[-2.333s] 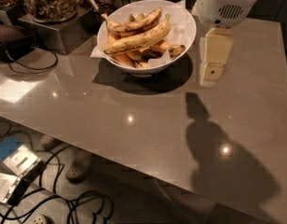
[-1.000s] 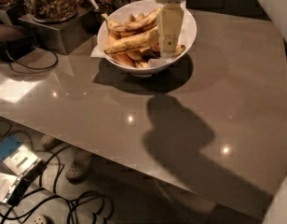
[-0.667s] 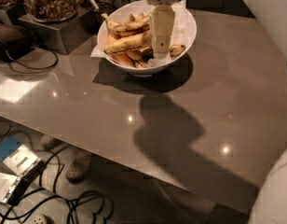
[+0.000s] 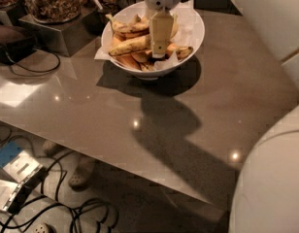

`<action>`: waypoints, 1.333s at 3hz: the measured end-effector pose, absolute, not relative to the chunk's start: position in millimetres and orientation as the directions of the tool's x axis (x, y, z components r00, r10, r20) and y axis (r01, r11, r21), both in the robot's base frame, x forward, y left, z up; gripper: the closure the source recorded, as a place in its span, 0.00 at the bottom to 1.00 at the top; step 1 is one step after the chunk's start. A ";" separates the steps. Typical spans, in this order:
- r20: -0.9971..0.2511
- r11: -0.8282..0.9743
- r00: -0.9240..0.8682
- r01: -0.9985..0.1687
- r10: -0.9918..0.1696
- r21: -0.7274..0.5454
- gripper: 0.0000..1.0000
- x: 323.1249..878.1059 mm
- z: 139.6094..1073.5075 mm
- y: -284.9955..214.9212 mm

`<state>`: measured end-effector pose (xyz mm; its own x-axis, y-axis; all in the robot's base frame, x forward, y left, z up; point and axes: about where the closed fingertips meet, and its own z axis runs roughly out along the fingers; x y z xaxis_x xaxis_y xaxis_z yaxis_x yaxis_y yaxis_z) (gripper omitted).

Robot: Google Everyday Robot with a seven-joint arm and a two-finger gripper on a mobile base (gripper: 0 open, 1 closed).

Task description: Pick banana from white bowl

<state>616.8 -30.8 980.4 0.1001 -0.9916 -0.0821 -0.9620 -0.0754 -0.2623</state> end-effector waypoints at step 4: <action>-0.057 -0.082 0.096 -0.975 -0.994 -0.205 0.35 651.7 945.0 -16.3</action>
Offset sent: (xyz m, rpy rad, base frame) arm 0.0080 -0.0111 -0.0239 -0.0976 0.1555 -0.0238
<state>651.7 -16.3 945.0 0.0955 -0.9938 -0.0569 -0.9752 -0.0820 -0.2054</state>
